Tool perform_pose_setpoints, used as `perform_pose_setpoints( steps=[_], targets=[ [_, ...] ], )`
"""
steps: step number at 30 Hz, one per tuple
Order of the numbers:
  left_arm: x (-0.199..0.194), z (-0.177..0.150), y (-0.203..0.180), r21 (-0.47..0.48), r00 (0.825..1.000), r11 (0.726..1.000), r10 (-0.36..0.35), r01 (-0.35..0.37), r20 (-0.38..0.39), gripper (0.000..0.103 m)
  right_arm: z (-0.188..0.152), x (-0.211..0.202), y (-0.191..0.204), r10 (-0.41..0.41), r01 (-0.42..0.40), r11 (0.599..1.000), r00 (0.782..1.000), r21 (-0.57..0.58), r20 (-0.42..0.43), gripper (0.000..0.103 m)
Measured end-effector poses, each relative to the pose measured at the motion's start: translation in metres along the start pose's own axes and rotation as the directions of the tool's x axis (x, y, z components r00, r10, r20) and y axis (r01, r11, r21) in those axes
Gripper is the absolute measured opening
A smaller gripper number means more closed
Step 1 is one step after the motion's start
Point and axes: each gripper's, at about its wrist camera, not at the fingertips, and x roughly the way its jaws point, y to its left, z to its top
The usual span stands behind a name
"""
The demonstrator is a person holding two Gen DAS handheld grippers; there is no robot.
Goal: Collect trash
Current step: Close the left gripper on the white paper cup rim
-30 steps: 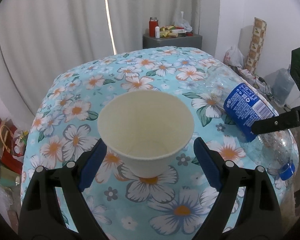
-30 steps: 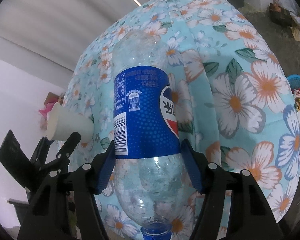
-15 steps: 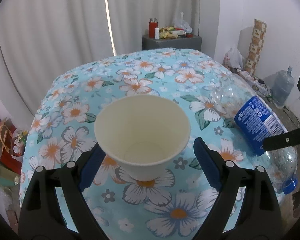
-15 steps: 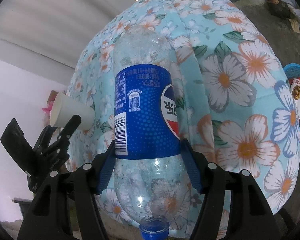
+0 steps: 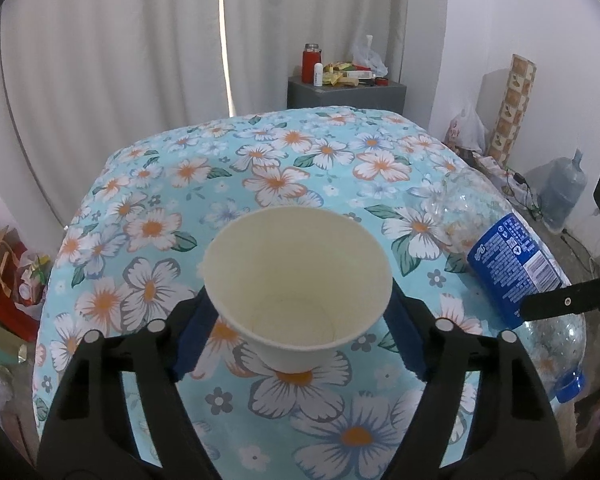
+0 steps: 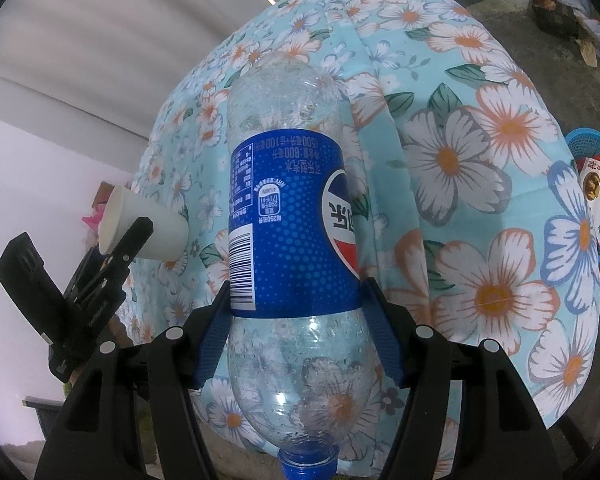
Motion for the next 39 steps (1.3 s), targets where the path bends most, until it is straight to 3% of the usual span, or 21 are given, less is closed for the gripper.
perform_pose_setpoints(
  steps=[5,28,39],
  targets=[
    [0.001,0.0,0.0,-0.001,1.0,1.0,0.0,0.0,-0.004,0.064,0.0,0.0,0.0,0.001,-0.001,1.0,1.0,0.002,0.001,0.062],
    [-0.014,0.001,0.003,-0.019,0.999,0.999,-0.028,0.029,0.04,0.062,0.004,0.012,0.014,-0.079,0.079,0.996,0.997,-0.045,0.001,0.064],
    [-0.021,0.01,-0.005,0.004,0.997,0.999,-0.04,0.04,0.061,0.062,-0.003,-0.003,-0.005,0.006,-0.011,0.999,0.995,0.049,0.102,0.061]
  ],
)
